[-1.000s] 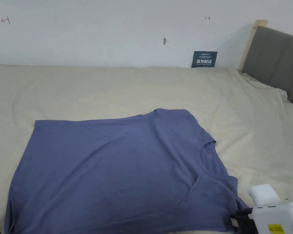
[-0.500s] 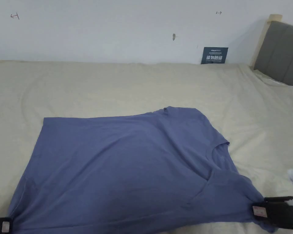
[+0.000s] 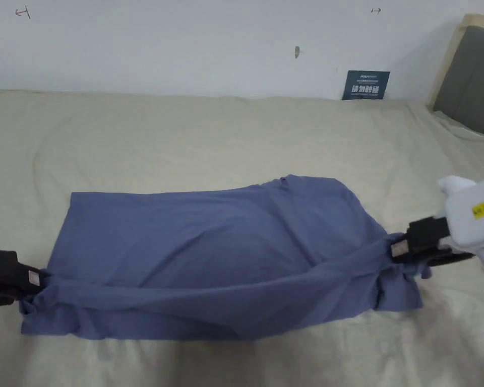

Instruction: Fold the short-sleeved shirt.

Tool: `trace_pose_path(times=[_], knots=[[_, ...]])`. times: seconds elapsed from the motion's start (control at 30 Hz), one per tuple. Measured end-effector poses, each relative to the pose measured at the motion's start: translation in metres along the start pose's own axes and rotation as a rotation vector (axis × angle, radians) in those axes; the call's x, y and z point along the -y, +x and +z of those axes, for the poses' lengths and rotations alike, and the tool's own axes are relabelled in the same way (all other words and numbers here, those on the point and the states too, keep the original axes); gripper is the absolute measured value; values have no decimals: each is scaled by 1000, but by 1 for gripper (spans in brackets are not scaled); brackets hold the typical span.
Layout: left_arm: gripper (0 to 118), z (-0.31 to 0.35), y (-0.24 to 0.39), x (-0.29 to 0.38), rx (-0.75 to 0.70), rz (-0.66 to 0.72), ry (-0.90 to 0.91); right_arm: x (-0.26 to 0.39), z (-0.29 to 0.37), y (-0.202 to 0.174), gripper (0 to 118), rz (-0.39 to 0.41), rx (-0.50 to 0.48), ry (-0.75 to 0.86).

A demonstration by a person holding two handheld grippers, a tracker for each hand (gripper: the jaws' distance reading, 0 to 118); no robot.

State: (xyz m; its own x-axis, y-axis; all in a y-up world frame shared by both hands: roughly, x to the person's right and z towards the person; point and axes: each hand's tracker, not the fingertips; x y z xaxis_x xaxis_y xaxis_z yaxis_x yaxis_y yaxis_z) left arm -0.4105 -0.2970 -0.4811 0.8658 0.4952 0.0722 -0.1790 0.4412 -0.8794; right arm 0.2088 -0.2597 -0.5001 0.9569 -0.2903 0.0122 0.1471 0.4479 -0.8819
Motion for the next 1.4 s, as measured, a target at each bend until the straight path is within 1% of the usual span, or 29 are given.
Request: trace_pose_path(times=[0.1,0.17,0.2,0.23,0.27,0.3,0.33,0.37,0.4,0.43,0.47,0.53,0.63,0.7,0.73,0.8,0.83,0.87,0.9,0.93,0.97,1.0,1.03,1.1,1.13,1.2,1.3,1.37,1.4], knots=[[2,-29,-15,-25,-14,65,-23,-34,-41,7,8,-73,49,-79],[2,-48,-25,-37,-13,96,-61,-47,-66,14,8,-137,57,-118],[2,-56,-30,-40,-9,118,-82,-51,-77,18,11,-170,52,-139],[2,-62,-34,-43,-19,138,-86,-53,-86,21,17,-201,49,-140],[5,-67,-37,-45,-20,142,-86,-54,-92,23,35,-224,53,-122],[15,-70,-41,-47,-20,154,-77,-53,-96,25,54,-257,58,-83],[34,-68,-41,-45,-22,166,-62,-52,-97,27,69,-274,53,-56],[75,-66,-42,-44,-17,174,-26,-50,-96,30,73,-297,30,-15],[102,-63,-43,-43,-4,174,13,-47,-93,32,73,-312,7,42],[118,-59,-44,-41,8,170,46,-43,-87,34,73,-308,2,97],[117,-53,-42,-37,20,162,79,-39,-81,34,74,-287,9,144],[117,-36,-37,-33,42,124,170,-28,-62,30,74,-195,84,259],[117,-12,-24,-21,-24,3,196,-3,-27,20,74,-92,158,409],[117,6,-8,-4,-88,-103,245,20,-2,12,74,-65,137,478],[117,14,-5,5,-122,-138,257,29,5,10,74,-60,118,480],[116,30,10,28,-168,-225,274,55,22,2,74,-40,31,475],[112,37,18,42,-158,-262,279,67,28,-1,73,-15,-17,487],[97,42,18,54,-154,-300,290,80,32,-6,71,18,-49,510],[77,46,25,66,-181,-355,303,92,37,-10,64,57,-80,518],[51,49,33,80,-193,-385,303,102,40,-15,46,100,-91,517],[12,49,39,90,-202,-403,296,109,39,-19,4,107,-93,509],[0,48,41,101,-197,-395,291,116,41,-23,0,89,-74,509],[0,51,44,111,-199,-389,292,122,45,-26,0,62,-76,521],[0,51,47,119,-136,-362,285,124,39,-23,0,10,-217,454],[0,49,44,119,-138,-361,269,124,36,-24,0,5,-210,439],[0,40,46,108,-157,-376,239,123,34,-30,0,40,-128,440],[0,15,30,72,-240,-359,121,126,30,-29,0,88,-136,434],[0,-3,15,49,-222,-300,57,126,31,-29,0,95,-141,425],[3,-13,8,37,-224,-287,19,127,31,-29,0,94,-143,418]])
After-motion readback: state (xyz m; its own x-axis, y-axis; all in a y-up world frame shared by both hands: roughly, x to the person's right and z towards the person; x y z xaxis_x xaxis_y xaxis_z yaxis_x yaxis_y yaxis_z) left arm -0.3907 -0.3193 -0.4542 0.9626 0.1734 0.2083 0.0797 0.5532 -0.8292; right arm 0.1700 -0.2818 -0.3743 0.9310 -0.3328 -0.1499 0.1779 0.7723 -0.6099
